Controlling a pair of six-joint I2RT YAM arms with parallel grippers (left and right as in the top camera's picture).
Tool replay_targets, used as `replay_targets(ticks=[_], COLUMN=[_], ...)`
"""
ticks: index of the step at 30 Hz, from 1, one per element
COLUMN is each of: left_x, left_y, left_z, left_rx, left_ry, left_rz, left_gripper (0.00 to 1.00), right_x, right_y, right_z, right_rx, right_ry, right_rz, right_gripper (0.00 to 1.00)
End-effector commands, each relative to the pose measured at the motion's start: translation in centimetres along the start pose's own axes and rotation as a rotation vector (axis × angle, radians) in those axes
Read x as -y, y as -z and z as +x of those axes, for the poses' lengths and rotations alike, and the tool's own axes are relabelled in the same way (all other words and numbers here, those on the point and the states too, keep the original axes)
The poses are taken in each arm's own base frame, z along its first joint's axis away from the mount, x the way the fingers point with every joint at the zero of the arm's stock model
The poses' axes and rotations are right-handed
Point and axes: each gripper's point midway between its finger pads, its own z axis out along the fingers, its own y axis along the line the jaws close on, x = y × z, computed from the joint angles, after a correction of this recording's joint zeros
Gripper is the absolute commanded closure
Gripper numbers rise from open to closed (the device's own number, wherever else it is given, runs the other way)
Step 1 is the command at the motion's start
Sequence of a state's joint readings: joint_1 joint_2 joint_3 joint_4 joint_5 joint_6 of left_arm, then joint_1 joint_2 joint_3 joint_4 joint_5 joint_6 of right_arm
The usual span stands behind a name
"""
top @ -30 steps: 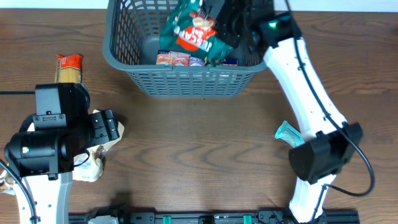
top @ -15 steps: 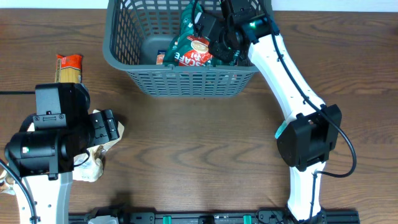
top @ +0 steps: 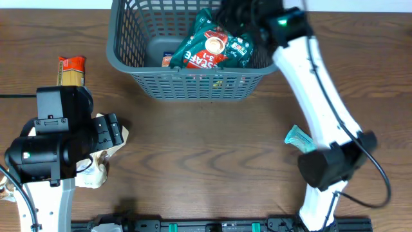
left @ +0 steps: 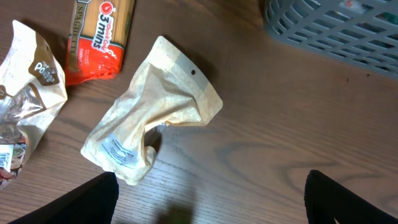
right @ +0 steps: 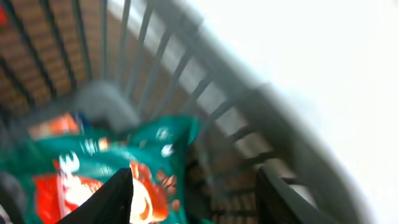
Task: Pack container
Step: 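Lift the Nescafe bag into the basket and release it, then lower the right gripper onto the light-blue wipes packet and grasp it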
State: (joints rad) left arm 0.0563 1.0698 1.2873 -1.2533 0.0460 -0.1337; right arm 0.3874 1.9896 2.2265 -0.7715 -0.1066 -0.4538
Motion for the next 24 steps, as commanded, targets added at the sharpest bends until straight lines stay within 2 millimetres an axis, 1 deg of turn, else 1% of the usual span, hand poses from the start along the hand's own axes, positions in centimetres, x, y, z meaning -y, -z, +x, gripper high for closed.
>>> replay_targets(ticks=[1, 2, 3, 4, 6, 8, 10, 12, 13, 15, 18, 19, 22, 24], left_x=[-0.1, -0.1, -0.1, -0.1, 0.0, 0.0, 0.0, 0.0, 0.0, 0.0, 0.1, 0.1, 0.1, 0.1], left_y=[0.6, 0.6, 0.6, 0.6, 0.6, 0.6, 0.6, 0.6, 0.6, 0.6, 0.6, 0.6, 0.6, 0.6], left_z=[-0.5, -0.5, -0.5, -0.5, -0.5, -0.5, -0.5, -0.5, -0.5, -0.5, -0.5, -0.5, -0.5, -0.5], left_rx=[0.021, 0.021, 0.021, 0.021, 0.021, 0.02, 0.02, 0.02, 0.02, 0.02, 0.019, 0.02, 0.019, 0.019], left_ry=[0.006, 0.006, 0.006, 0.006, 0.006, 0.006, 0.006, 0.006, 0.006, 0.006, 0.006, 0.006, 0.006, 0.006], left_rz=[-0.001, -0.001, -0.001, -0.001, 0.002, 0.003, 0.003, 0.003, 0.003, 0.003, 0.006, 0.006, 0.006, 0.006], left_gripper=[0.14, 0.14, 0.14, 0.14, 0.14, 0.14, 0.14, 0.14, 0.14, 0.14, 0.14, 0.14, 0.14, 0.14], right_x=[5.4, 6.9, 8.3, 10.2, 13.2, 14.3, 14.6, 14.1, 13.3, 11.6, 8.9, 8.1, 5.7, 4.2], right_y=[9.3, 11.3, 13.0, 15.2, 19.5, 22.5, 24.7, 25.9, 26.3, 26.5, 26.4, 26.3, 25.4, 25.7], right_z=[-4.7, -4.3, -3.5, -1.9, 2.4, 5.6, 8.6, 11.0, 12.5, 14.8, 17.7, 18.5, 19.1, 19.8], right_rx=[0.145, 0.14, 0.127, 0.103, 0.051, 0.009, -0.058, -0.147, -0.226, -0.365, -0.56, -0.611, -0.653, -0.688], right_ry=[-0.227, -0.304, -0.392, -0.528, -0.81, -0.965, -1.045, -1.075, -1.064, -1.025, -0.954, -0.937, -0.914, -0.909], right_rz=[0.167, 0.216, 0.27, 0.358, 0.538, 0.623, 0.658, 0.662, 0.645, 0.601, 0.526, 0.502, 0.391, 0.369], right_gripper=[0.53, 0.53, 0.51, 0.49, 0.47, 0.47, 0.47, 0.46, 0.46, 0.46, 0.46, 0.46, 0.48, 0.49])
